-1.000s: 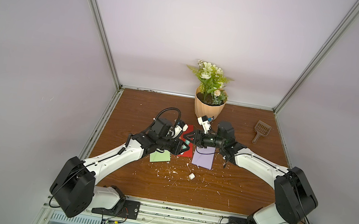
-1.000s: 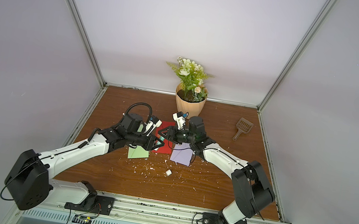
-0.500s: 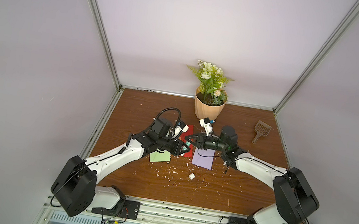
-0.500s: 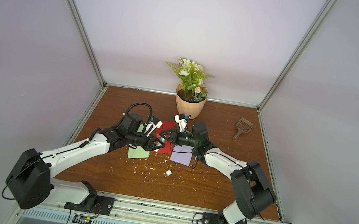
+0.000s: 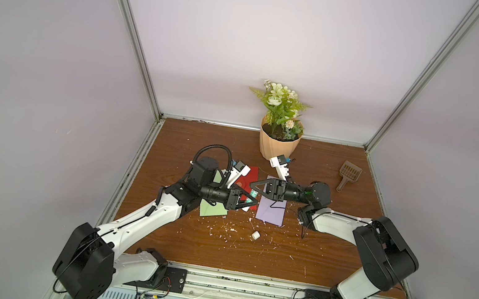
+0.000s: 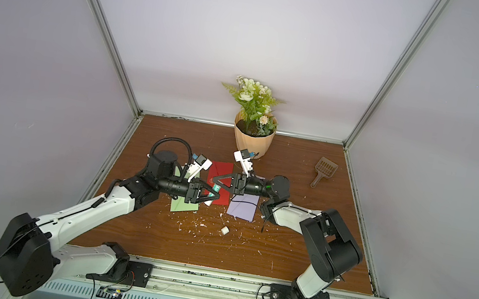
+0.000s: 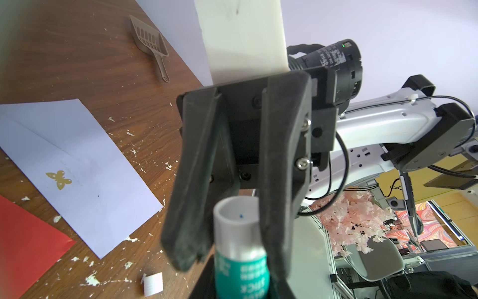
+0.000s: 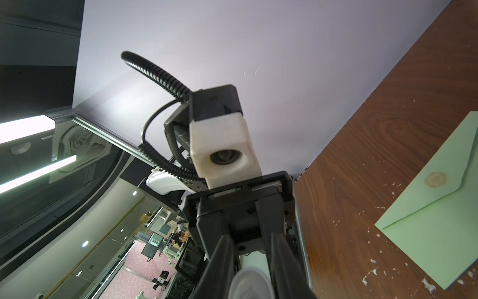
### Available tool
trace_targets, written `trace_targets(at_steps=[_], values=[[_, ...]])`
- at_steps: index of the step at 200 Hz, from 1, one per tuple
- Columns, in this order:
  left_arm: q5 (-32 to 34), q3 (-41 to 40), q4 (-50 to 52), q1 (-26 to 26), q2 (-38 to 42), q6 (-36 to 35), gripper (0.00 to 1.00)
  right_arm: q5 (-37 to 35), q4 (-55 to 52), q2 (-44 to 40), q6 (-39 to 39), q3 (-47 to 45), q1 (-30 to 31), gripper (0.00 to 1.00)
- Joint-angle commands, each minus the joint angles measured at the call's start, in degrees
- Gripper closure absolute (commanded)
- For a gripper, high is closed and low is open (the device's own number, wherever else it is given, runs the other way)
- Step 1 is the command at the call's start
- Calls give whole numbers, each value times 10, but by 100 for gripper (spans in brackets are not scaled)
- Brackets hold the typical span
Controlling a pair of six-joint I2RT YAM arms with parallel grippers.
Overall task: Seal the envelope with a glue stick
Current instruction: Screw the glue stick.
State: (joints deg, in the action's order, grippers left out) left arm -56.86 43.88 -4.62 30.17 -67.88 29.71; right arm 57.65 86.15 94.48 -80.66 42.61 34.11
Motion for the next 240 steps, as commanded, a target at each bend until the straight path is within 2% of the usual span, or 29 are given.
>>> trace_targets(at_steps=[1,21,53,99,119,140,167,191,197,215,240], values=[[-28,13,22,1,4,-44,87,1,139,-12,-25,21,14,58],[32,32,78,-2,-3,-79,87,-15,24,-28,36,15,14,50],[98,39,88,-3,-13,-85,87,-48,-136,-35,105,8,15,49],[132,41,85,-7,-23,-79,87,-82,-236,-42,160,7,26,51],[134,39,77,-9,-28,-69,87,-92,-246,-37,167,13,34,60],[129,36,74,-9,-32,-66,87,-96,-229,-30,157,13,35,78],[127,28,72,-9,-31,-64,85,-98,-220,-31,149,17,34,90],[132,27,80,-10,-32,-68,71,-101,-230,-36,151,21,29,98],[137,27,85,-10,-32,-69,57,-104,-231,-38,150,21,24,100],[144,27,96,-10,-29,-75,36,-113,-244,-46,148,19,7,100],[167,26,124,-10,-18,-92,21,-128,-297,-63,172,16,-17,100]])
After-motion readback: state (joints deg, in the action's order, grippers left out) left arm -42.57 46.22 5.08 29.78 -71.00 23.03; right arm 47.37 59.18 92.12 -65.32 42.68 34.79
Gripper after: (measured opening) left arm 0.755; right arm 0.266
